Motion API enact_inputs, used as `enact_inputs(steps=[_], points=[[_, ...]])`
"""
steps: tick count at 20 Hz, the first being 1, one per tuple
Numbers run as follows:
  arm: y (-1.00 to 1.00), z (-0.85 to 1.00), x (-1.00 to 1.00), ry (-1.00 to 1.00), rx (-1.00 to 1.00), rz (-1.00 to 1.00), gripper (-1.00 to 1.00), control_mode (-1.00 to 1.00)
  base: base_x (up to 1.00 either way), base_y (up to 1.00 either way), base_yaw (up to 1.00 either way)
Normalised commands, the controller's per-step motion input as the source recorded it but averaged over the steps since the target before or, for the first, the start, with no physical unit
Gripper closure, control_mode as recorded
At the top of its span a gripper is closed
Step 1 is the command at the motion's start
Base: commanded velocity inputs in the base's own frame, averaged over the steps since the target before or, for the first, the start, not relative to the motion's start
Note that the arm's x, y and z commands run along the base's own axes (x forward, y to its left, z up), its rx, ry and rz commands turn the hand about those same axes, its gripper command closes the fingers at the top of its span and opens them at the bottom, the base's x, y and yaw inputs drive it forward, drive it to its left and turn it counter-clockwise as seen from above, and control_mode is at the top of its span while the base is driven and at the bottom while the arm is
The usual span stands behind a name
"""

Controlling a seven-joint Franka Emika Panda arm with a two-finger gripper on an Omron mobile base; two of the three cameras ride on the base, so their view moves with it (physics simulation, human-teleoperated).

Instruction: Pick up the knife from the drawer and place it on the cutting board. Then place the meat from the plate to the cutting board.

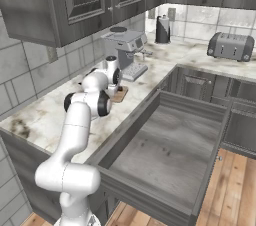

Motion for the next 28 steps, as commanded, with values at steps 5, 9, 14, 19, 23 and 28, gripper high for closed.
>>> enact_inputs(steps=[5, 9, 14, 19, 23, 28], points=[[0.00, -0.27, 0.09, 0.03, 0.05, 0.00, 1.00, -1.00, 0.00, 0.00, 0.00], [0.00, -0.30, 0.13, 0.04, 0.05, 0.00, 1.00, -1.00, 0.00, 0.00, 0.00], [0.06, -0.26, 0.19, 0.03, 0.02, 0.00, -1.00, -1.00, 0.00, 0.00, 0.00], [0.00, 0.02, -0.08, 0.00, 0.00, 0.00, -1.00, -1.00, 0.00, 0.00, 0.00], [0.00, 0.08, -0.26, 0.00, 0.00, 0.00, -1.00, -1.00, 0.00, 0.00, 0.00], [-0.01, 0.31, -0.21, 0.00, 0.00, 0.00, -1.00, -1.00, 0.00, 0.00, 0.00]])
